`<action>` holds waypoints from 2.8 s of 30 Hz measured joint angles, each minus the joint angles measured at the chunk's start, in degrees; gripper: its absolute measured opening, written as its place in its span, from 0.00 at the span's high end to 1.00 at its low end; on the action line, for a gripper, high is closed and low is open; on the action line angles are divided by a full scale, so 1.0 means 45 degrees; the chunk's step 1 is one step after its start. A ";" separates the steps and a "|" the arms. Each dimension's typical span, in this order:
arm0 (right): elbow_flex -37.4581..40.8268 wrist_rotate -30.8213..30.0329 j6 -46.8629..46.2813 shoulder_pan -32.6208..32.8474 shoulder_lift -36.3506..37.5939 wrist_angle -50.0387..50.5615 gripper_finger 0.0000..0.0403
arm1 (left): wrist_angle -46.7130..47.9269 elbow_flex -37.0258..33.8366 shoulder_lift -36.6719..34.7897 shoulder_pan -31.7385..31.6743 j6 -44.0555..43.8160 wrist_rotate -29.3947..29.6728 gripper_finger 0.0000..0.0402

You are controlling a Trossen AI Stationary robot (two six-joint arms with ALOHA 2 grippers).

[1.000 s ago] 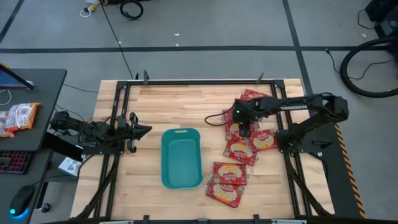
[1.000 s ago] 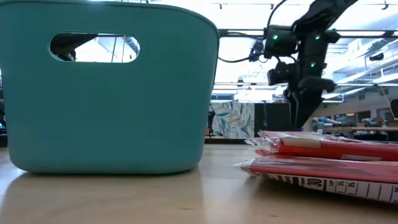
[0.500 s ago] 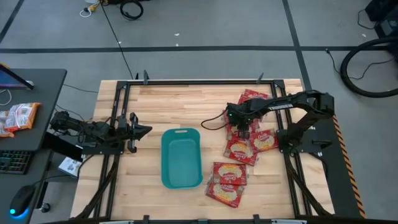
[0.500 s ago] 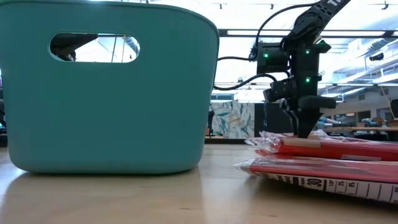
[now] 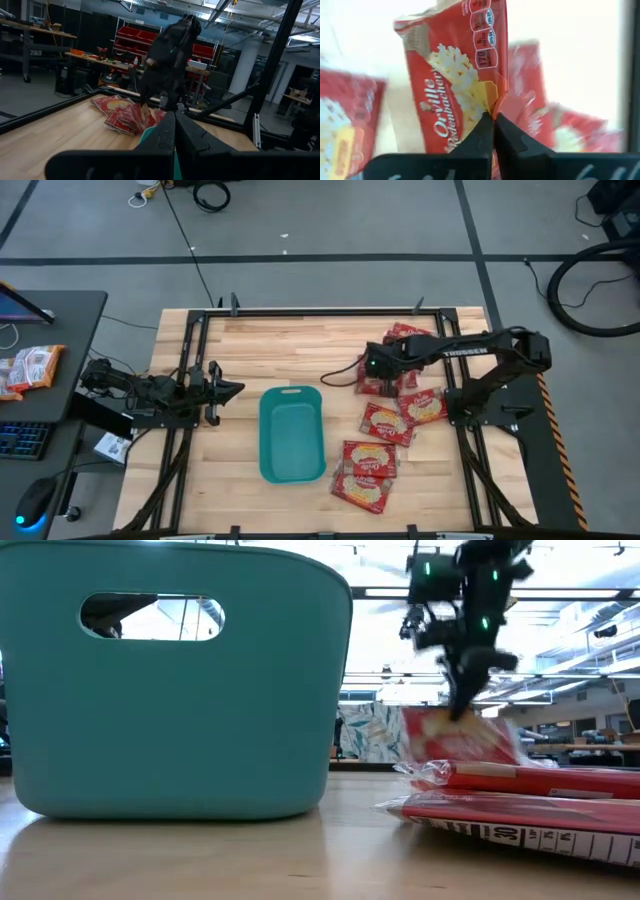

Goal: Sort popcorn bags into baskets
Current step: Put the red popcorn bag into the green bin

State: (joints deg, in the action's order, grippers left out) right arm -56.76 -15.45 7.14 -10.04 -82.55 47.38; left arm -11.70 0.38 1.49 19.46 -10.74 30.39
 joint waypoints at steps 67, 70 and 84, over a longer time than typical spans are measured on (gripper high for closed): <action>-0.5787 -0.2805 1.1086 0.5812 -0.5421 -0.5896 0.63 | 0.0005 -0.0004 0.0001 0.0000 -0.0338 -0.0122 0.98; -0.5787 -0.3273 0.9808 0.5807 -0.4673 -0.5099 0.63 | 0.0008 -0.0001 0.0001 0.0005 -0.0379 -0.0159 0.98; -0.5294 -0.1316 -0.0280 0.4370 -0.3254 0.1818 0.63 | 0.0005 0.0000 0.0001 0.0001 -0.0335 -0.0149 0.98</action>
State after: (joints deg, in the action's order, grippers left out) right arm -80.58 -21.37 5.88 9.63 -97.20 55.56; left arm -11.68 0.38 1.50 19.47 -12.25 29.71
